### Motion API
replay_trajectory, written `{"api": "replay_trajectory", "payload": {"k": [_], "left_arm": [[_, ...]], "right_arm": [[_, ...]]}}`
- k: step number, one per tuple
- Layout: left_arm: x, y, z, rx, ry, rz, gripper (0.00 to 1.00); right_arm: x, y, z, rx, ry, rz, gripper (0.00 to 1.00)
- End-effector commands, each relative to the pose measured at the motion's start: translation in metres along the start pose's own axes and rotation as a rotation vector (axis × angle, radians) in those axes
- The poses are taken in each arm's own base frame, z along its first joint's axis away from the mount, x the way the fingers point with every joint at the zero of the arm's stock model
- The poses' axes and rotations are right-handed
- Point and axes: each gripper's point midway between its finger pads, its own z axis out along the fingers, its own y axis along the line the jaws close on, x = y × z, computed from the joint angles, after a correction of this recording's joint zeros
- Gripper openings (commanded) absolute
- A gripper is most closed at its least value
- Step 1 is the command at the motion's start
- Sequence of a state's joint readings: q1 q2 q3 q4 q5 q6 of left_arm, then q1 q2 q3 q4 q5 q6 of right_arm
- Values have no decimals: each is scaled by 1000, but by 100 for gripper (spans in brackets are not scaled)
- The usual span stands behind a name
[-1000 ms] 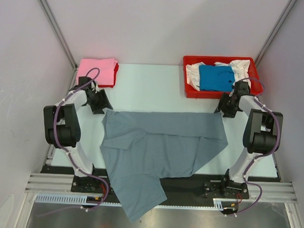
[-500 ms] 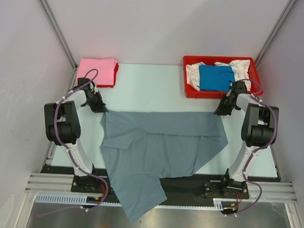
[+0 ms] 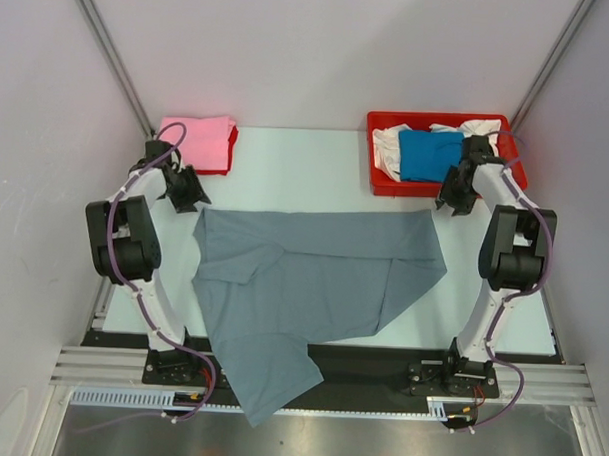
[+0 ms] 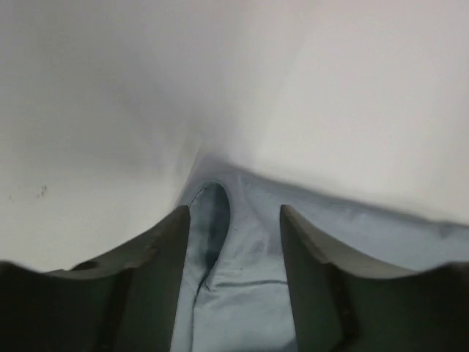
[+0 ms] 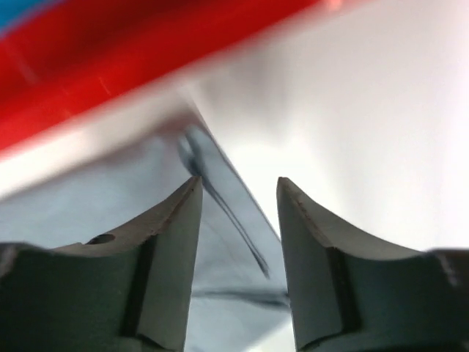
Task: Fold and stack the t-shirts
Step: Fold the tshirt
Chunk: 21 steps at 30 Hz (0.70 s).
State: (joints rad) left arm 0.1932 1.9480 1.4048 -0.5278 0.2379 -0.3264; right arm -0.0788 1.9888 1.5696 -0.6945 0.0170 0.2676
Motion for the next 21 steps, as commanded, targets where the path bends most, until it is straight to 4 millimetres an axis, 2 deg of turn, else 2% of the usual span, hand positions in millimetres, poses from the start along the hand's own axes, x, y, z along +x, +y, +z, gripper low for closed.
{"api": "replay_trajectory", "payload": {"k": [1,3,4,5,6,7,8,10,11,12,14,15,17,20,21], "left_arm": [[-18,6,-26,-42,-94,14,60],[-13,5,-33,-40,-104,14,68],[-12,5,-38,-40,-113,13,68],[-10,3,-50,-40,-135,14,68],[-9,0,-56,-35,-147,17,65],[-6,1,-61,-40,-152,14,64],[-3,-2,-76,-35,-178,18,62],[4,-5,-88,-31,-196,15,58],[16,-4,-89,-30,-183,4,57],[20,-14,-100,-7,-202,21,56],[40,-17,-102,1,-172,17,56],[45,-27,-111,27,-188,32,55],[62,-35,-113,58,-175,35,55],[78,-46,-120,96,-173,55,55],[81,-46,-121,98,-168,58,55]], "right_arm": [[21,-12,-62,94,5,-58,53],[50,11,-76,64,44,-116,57],[68,18,-85,54,53,-138,60],[87,32,-90,35,66,-180,61],[98,40,-93,22,71,-193,63],[110,45,-94,12,80,-199,64],[127,49,-93,5,107,-166,64],[156,66,-93,12,149,-190,61],[168,70,-88,34,168,-182,60],[176,72,-83,52,178,-171,60],[190,83,-78,53,194,-178,58],[194,84,-71,74,206,-149,56],[195,86,-64,101,188,-153,51],[193,87,-55,130,168,-146,41],[196,86,-50,149,178,-141,31]]}}
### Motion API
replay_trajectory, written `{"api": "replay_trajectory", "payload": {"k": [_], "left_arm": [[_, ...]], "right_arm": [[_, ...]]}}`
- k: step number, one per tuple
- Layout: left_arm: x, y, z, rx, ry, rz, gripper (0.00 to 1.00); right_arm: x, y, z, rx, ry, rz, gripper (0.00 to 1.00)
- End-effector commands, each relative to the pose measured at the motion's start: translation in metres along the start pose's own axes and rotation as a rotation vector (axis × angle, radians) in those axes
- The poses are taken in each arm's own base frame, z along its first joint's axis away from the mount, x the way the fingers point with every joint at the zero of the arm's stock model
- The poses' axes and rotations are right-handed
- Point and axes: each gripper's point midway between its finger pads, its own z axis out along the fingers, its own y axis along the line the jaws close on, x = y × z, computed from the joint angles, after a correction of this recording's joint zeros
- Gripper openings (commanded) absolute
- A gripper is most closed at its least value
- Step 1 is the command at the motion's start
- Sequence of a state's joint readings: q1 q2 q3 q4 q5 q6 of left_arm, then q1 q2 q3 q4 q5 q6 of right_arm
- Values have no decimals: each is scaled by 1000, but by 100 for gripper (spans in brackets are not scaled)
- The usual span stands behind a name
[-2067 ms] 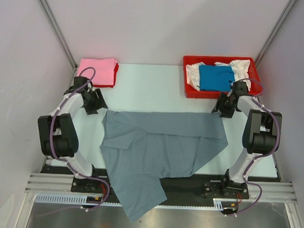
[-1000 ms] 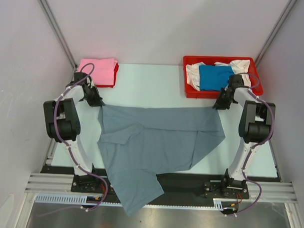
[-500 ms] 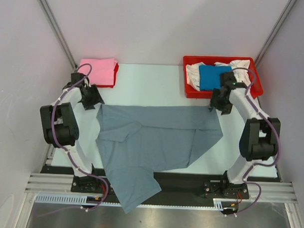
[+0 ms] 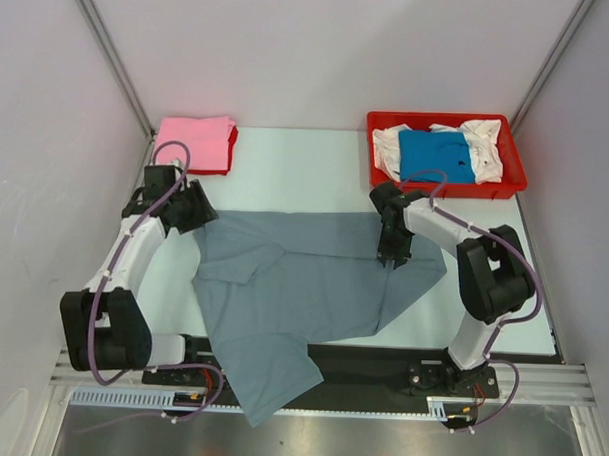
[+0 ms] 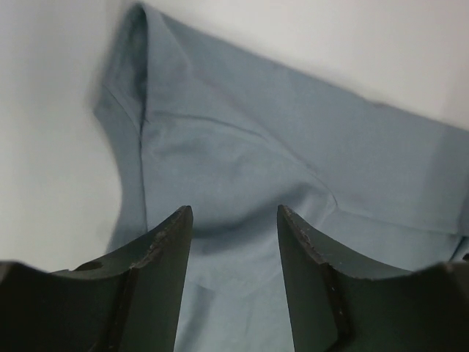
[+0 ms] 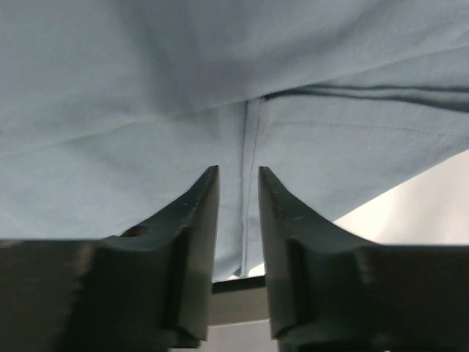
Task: Fold and stack the t-shirts
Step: Fold the tshirt
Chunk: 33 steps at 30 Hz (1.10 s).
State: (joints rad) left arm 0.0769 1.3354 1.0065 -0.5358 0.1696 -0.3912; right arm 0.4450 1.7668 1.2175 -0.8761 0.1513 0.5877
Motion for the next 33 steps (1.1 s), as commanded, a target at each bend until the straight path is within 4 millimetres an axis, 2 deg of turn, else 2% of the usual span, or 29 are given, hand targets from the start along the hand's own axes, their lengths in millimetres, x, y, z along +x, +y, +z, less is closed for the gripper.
{"api": "replay_trajectory", "payload": {"k": [1,4,11,18,23,26,27,33], "left_arm": [[10,-10,-11,42,-3,-14,55],[12,-8,-14,33,-2,-1,55],[5,-13,-14,51,-6,18,55],[2,-16,-8,60,7,31,55],[0,-16,-3,62,19,35,55],[-1,-17,0,66,23,43,55],[-1,-18,0,68,24,44,55],[-1,-19,7,79,36,47,55]], "right_arm": [[-12,-3,8,67,-55,81,29],[-10,-5,18,100,-37,77,29],[-17,-8,27,145,-51,60,34],[-26,-10,27,176,-74,55,33],[-23,-15,26,204,-67,59,28],[-21,-22,20,219,-72,60,10],[-20,-23,18,221,-70,60,7],[-4,-39,-4,235,-74,103,6]]}}
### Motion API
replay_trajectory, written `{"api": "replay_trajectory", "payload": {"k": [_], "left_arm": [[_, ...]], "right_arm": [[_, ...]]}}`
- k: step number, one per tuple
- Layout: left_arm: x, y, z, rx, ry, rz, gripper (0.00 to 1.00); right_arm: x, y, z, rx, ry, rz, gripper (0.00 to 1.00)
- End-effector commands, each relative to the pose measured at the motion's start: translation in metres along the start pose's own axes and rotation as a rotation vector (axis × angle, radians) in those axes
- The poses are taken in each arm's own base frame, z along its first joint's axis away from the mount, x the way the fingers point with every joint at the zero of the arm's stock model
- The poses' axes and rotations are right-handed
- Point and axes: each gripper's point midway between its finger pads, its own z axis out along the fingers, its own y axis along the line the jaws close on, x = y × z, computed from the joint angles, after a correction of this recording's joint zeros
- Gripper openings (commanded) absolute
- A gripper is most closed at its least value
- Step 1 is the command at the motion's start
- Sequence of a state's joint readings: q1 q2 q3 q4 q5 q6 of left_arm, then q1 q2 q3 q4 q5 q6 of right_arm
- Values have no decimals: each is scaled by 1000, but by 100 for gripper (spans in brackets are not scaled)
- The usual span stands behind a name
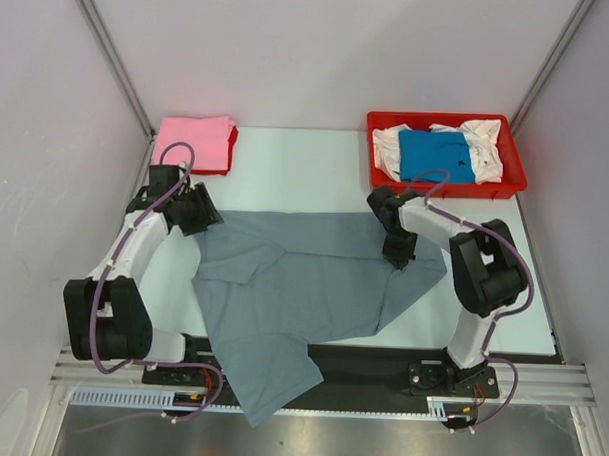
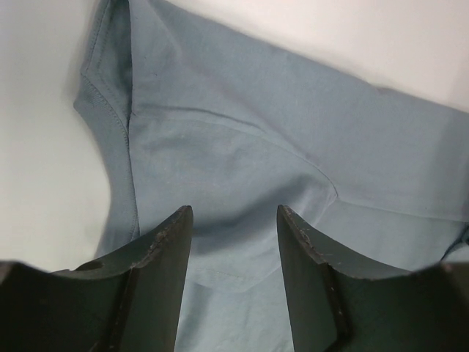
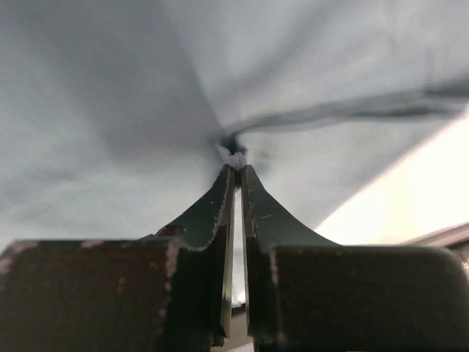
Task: Fold and stack the t-shirts
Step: Fold the tshirt
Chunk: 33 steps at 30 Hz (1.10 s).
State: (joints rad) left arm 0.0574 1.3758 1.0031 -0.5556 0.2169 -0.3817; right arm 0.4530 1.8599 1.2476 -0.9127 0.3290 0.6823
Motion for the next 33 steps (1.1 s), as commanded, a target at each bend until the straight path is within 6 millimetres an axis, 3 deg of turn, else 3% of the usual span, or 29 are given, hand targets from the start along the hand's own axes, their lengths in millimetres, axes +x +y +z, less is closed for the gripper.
{"api": "replay_trajectory", "payload": {"k": [1,4,9,12,13,16,17,18,24,26,28,32,33], "left_arm": [[-19,-12,-4,48,-46,39,55],[-19,-12,-2,47,-37,43,55],[-15,-11,-2,49,-31,45,55],[-9,-9,-1,49,-19,40,55],[-5,-8,-1,51,-13,34,55],[2,-8,0,64,-8,26,55],[3,-8,1,67,-7,26,55],[4,-7,1,66,-4,25,55],[0,-8,-4,74,-24,28,56],[-4,-7,-5,69,-32,27,56],[-7,-5,-7,62,-37,29,57],[-10,4,-7,44,-39,9,58],[-11,6,-6,37,-37,3,59]], "right_arm": [[4,-29,-29,41,-42,54,6],[23,-48,-33,69,-17,104,1],[74,-105,-34,112,46,345,0],[89,-139,-44,103,20,534,0],[98,-149,-38,109,24,601,1],[86,-158,-54,25,-120,725,3],[85,-160,-56,18,-131,741,64],[85,-164,-57,29,-136,758,99],[77,-187,-78,34,-232,859,100],[66,-183,-79,-44,-288,809,100],[51,-167,-80,-137,-310,743,100],[19,-154,-72,-126,-313,584,100],[9,-141,-75,-182,-316,483,100]]}}
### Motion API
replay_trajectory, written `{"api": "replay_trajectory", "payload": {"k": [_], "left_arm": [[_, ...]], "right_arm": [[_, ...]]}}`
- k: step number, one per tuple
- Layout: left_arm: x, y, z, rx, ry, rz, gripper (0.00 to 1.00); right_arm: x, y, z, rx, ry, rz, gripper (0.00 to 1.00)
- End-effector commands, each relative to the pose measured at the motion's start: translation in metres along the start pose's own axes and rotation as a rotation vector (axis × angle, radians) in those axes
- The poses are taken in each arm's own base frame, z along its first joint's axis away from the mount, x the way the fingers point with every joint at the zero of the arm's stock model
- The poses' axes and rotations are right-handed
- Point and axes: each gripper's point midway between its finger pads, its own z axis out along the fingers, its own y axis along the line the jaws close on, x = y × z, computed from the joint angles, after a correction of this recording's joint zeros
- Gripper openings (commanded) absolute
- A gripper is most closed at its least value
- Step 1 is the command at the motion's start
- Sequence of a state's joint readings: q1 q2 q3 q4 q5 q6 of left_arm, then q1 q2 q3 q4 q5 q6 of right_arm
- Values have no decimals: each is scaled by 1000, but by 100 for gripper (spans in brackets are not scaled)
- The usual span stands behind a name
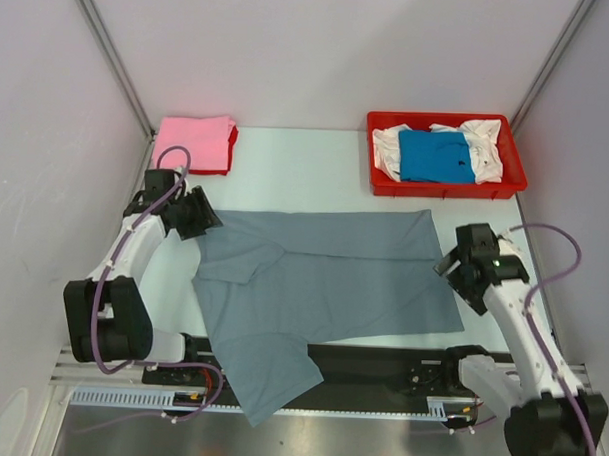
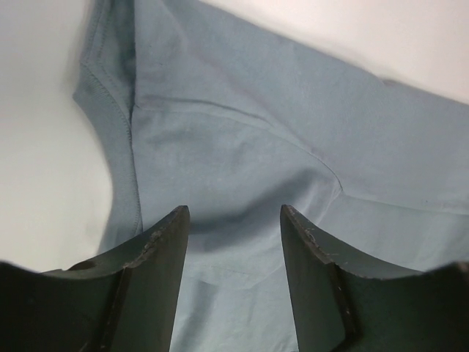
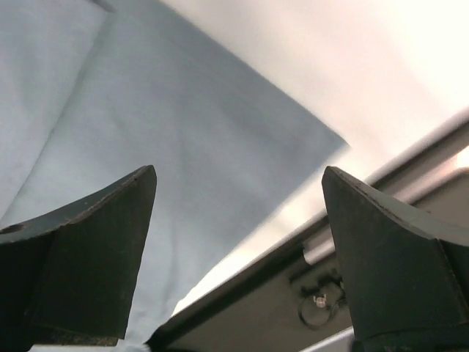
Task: Fold and stack the t-shirts
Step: Fold the tshirt
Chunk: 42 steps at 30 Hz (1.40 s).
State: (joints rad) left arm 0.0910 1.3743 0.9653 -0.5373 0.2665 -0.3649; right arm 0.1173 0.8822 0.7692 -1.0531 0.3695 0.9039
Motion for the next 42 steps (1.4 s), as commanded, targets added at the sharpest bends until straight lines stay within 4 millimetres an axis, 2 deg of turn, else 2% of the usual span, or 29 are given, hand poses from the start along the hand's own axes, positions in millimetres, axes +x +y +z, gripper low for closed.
{"api": "replay_trajectory", "payload": {"k": [1,2,3,4,5,6,7,8,9,11,13,14,17,19,20,22,26,29,35,42], "left_arm": [[-20,-1,-10,9,-59,12,59],[-23,1,-11,4,-65,3,59],[-24,2,-10,-1,-67,1,59],[-26,3,-10,-5,-66,-4,59],[-29,7,-9,-11,-71,-15,59],[-30,9,-8,-12,-70,-27,59],[-31,11,-5,-8,-58,-37,59],[-34,16,-4,-16,-60,-47,59],[-35,17,-2,-16,-55,-49,58],[-39,25,1,-23,-52,-62,55],[-44,27,4,-18,-54,-59,55],[-44,32,12,-16,-30,-70,55],[-50,35,23,-23,-4,-66,54],[-54,33,30,-3,-9,-71,54],[-55,33,33,1,-6,-74,53],[-55,36,44,0,16,-91,52],[-62,38,57,-3,29,-100,50],[-68,38,62,0,25,-110,50],[-65,40,71,4,46,-123,49],[-59,41,76,9,54,-133,46]], "right_arm": [[-32,66,7,-197,-62,-166,100],[-35,74,12,-201,-52,-176,100],[-27,87,22,-221,9,-210,100],[-41,109,24,-283,-14,-191,97],[-43,120,29,-308,-10,-193,84],[-46,140,41,-347,-12,-205,78],[-52,151,42,-369,-39,-240,73],[-57,158,47,-374,-54,-250,56],[-61,171,57,-396,-66,-266,44],[-72,185,63,-421,-97,-316,32],[-75,197,76,-440,-100,-353,34],[-82,202,77,-450,-119,-382,40],[-89,213,88,-498,-136,-429,47],[-94,218,95,-506,-140,-426,48],[-90,220,104,-513,-116,-434,48],[-95,223,110,-515,-116,-432,45],[-90,224,128,-488,-82,-445,41],[-91,226,133,-488,-90,-456,40],[-92,225,144,-462,-99,-480,40],[-95,209,155,-374,-108,-478,41]]}}
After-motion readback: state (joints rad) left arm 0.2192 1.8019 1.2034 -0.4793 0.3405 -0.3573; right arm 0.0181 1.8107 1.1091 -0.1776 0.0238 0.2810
